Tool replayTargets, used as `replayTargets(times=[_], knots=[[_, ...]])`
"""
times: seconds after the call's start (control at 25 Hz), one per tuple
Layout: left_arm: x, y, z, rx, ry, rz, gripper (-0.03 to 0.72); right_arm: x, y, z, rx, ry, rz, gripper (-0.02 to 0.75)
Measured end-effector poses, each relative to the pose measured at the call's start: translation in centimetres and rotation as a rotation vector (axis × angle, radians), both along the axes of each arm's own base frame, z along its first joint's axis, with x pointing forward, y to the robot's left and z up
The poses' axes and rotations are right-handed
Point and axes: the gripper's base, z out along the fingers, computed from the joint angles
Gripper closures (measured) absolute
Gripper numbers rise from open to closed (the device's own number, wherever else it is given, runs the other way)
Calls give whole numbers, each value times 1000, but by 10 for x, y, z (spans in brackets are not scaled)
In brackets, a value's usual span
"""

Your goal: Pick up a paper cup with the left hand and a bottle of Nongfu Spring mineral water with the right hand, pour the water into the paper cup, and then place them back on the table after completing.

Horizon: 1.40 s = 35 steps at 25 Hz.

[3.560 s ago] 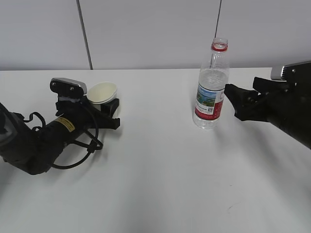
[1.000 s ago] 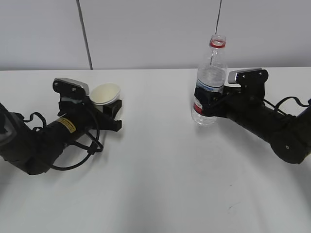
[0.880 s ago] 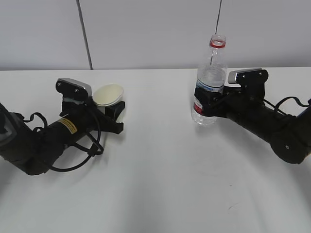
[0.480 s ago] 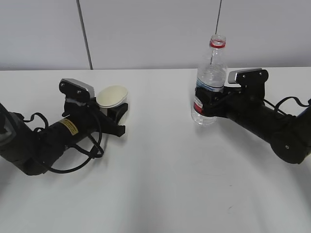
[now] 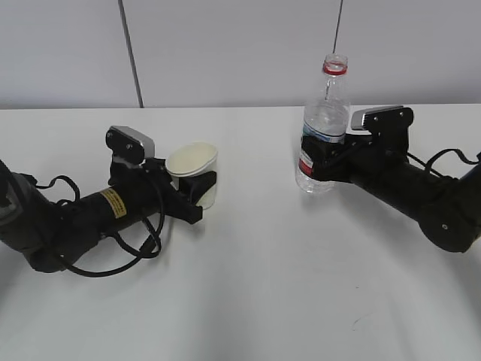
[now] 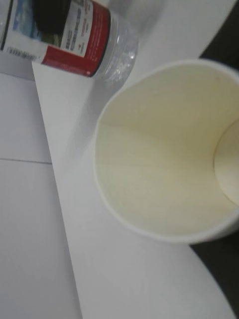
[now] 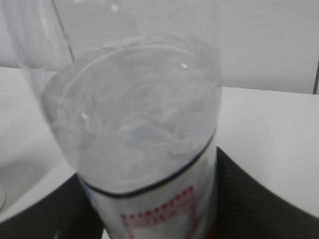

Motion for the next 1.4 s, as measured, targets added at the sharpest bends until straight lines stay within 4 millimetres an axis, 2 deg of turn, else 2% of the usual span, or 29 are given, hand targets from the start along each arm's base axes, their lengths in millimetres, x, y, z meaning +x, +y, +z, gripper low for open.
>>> replayTargets(times=[0.24,0.64,1.04,1.4], knots=[[-6,-12,13,-7,-7,-80,303,0,1,7,-44,10,18,330],[-12,-49,27,-16,-60,-202,303,-2,1,22,-138,61,41,331],[-12,-53,27,-14,-54,-206,305,0,4,26,-191,56,94,333],[-11,-53,27,-8,-49,-204,305,0,4,26,-192,55,95,382]])
